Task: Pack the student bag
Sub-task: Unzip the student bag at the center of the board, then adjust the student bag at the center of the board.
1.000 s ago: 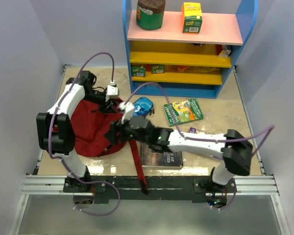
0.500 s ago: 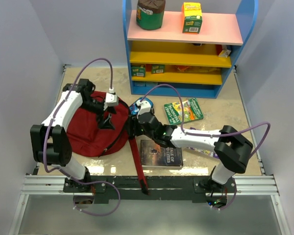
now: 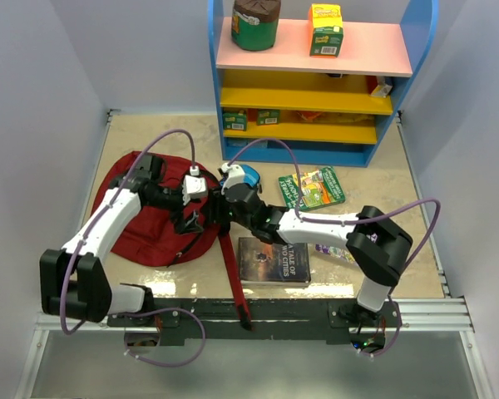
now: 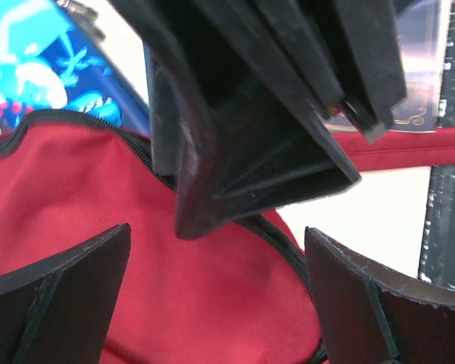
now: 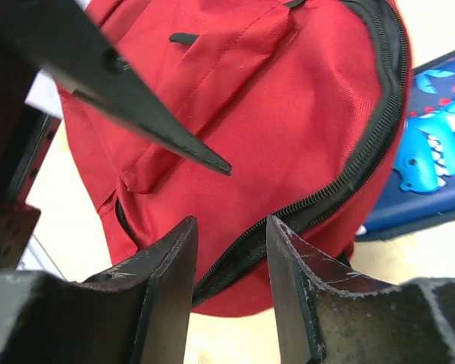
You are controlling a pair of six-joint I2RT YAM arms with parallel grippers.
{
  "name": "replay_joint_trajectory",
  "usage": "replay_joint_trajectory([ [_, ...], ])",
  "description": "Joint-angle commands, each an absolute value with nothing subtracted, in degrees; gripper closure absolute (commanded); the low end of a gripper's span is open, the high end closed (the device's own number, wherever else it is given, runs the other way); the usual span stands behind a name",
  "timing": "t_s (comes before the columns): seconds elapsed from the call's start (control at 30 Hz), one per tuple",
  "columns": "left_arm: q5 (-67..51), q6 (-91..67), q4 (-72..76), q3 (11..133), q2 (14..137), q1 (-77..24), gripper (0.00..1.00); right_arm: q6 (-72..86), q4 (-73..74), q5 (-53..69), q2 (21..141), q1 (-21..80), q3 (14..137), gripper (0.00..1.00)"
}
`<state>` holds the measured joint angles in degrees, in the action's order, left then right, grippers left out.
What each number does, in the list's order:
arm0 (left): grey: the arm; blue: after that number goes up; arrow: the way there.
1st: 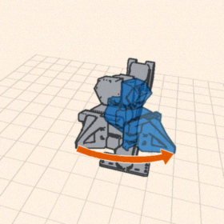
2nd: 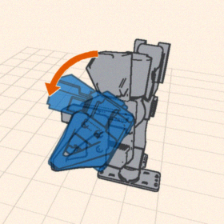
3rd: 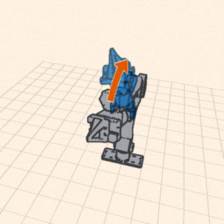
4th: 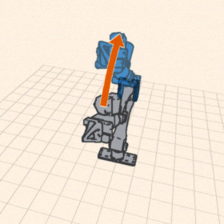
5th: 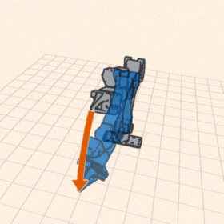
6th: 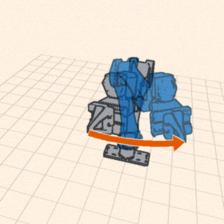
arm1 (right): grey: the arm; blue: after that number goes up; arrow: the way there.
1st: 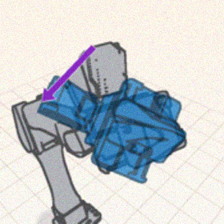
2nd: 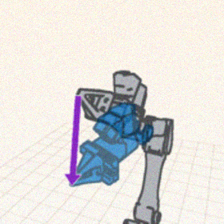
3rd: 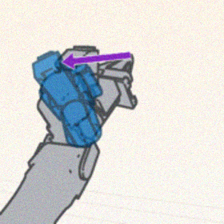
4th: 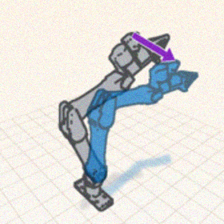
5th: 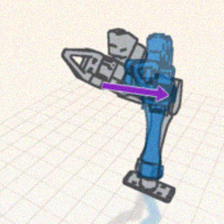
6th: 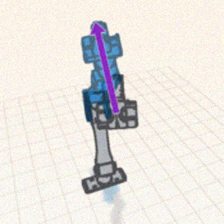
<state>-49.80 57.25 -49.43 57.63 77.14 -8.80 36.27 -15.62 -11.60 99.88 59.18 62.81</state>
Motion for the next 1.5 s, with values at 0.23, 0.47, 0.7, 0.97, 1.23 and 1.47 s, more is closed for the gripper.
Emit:
replay_joint_trajectory([
  [0.23,-48.9,42.6,-34.4,48.4,74.1,-8.3,0.00,43.2,-27.6,-1.5,101.2,54.1,62.7,0.70],
  [0.47,-48.9,32.3,-22.8,45.7,74.0,-8.3,0.00,43.1,-27.2,-0.1,103.2,54.0,65.6,0.76],
  [0.7,-50.7,32.1,-21.8,46.1,77.3,-8.4,0.57,43.2,-27.8,-2.9,97.7,53.2,61.4,0.66],
  [0.97,-50.4,34.2,-23.7,46.6,77.6,-8.4,1.00,43.1,-28.1,-5.4,91.1,51.4,54.3,0.64],
  [1.23,-54.1,32.5,-31.4,51.6,77.1,-6.2,1.00,44.2,-30.7,-2.4,91.8,51.5,50.2,0.63],
  [1.47,-56.5,32.2,-36.4,53.5,76.6,-4.4,1.00,45.6,-33.4,-1.5,94.5,54.3,48.7,0.58],
])
